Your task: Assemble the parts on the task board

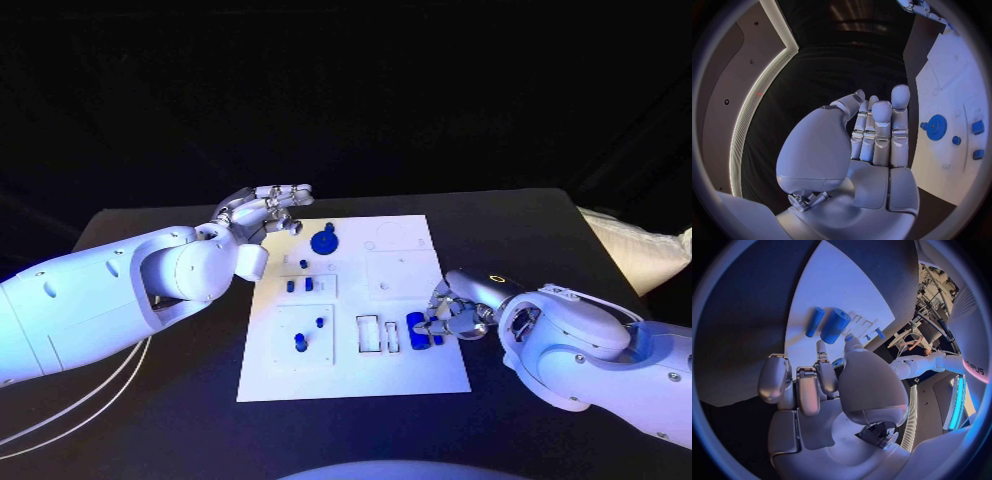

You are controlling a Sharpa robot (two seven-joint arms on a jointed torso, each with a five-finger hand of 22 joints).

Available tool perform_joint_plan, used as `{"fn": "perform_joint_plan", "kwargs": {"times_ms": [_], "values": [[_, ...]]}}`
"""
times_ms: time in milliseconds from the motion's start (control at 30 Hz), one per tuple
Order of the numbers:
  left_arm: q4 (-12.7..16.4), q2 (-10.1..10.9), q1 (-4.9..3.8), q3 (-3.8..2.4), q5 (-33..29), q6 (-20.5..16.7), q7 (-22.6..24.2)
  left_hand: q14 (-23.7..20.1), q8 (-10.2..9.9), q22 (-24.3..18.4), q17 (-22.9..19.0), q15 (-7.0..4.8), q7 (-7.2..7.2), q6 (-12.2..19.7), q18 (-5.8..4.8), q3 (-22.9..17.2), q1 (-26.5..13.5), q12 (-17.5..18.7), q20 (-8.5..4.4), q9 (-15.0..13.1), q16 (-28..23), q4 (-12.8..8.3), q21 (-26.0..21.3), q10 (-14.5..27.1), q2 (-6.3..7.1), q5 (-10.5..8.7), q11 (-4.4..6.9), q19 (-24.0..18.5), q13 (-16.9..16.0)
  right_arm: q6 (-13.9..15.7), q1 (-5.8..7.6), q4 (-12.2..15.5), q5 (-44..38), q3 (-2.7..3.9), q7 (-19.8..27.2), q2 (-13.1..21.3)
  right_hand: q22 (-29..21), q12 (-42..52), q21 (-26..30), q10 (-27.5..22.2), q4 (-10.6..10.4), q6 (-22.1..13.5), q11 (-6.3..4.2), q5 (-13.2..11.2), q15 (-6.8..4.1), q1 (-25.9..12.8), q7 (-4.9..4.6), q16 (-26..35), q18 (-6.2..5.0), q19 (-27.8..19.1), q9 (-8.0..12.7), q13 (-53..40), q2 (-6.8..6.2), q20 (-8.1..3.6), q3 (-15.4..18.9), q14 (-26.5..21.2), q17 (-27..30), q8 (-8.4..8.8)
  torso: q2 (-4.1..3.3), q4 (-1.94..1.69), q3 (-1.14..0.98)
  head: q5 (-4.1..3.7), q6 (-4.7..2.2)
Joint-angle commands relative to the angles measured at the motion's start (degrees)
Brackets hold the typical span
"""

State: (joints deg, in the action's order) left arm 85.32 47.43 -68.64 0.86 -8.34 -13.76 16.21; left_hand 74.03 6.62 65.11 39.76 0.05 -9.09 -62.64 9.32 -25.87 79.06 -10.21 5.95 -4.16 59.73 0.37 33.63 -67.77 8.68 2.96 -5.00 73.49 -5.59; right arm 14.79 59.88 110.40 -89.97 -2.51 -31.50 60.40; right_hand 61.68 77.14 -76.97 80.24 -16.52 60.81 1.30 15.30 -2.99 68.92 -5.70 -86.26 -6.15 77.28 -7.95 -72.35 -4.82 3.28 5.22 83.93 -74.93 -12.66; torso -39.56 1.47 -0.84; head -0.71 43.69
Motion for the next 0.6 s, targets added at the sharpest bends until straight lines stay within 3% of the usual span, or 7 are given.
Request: {"fn": "perform_joint_plan", "kwargs": {"times_ms": [33, 600], "values": [[0.08, -0.1, 0.05, -0.03, 0.06, 1.14, 0.2, -0.41, 0.27, -0.06, -0.06, 0.16, -0.16, 0.39, 0.33, 0.36, 0.02, -0.3, -0.01, 0.09, -0.1, 0.09, -0.16, 0.34, -0.38, 0.1, 0.02, -0.4, -0.08, -2.36, -0.33, -0.61, -2.17, -0.02, -1.33, -0.78, 0.15, -0.3, -0.37, -0.27, 0.01, 0.08, -0.29, 0.51, 0.05, 0.42, 0.19, -0.35, 0.75, 0.21, -0.2, -0.03, 0.85, -0.07, 0.48, 4.72, -7.99, -0.33, 0.01, 0.01, -0.03, -0.01, 0.05], [0.21, 0.04, 0.13, -0.03, 0.06, 1.23, 0.17, -0.41, 0.27, -0.06, -0.06, 0.16, -0.16, 0.39, 0.33, 0.36, 0.02, -0.3, -0.01, 0.09, -0.1, 0.09, -0.16, 0.34, -0.38, 0.1, 0.02, -0.4, -0.08, -3.9, -2.24, -4.15, -1.92, -0.01, -1.81, -4.79, 0.3, -0.57, -0.49, -0.3, 0.96, 0.08, -0.4, 2.29, -0.06, 4.79, 0.29, -0.3, 0.75, 0.06, -0.99, -0.56, 3.3, -0.16, 0.6, 4.69, -7.92, -1.03, -0.06, -0.06, 0.0, 0.41, 0.42]]}}
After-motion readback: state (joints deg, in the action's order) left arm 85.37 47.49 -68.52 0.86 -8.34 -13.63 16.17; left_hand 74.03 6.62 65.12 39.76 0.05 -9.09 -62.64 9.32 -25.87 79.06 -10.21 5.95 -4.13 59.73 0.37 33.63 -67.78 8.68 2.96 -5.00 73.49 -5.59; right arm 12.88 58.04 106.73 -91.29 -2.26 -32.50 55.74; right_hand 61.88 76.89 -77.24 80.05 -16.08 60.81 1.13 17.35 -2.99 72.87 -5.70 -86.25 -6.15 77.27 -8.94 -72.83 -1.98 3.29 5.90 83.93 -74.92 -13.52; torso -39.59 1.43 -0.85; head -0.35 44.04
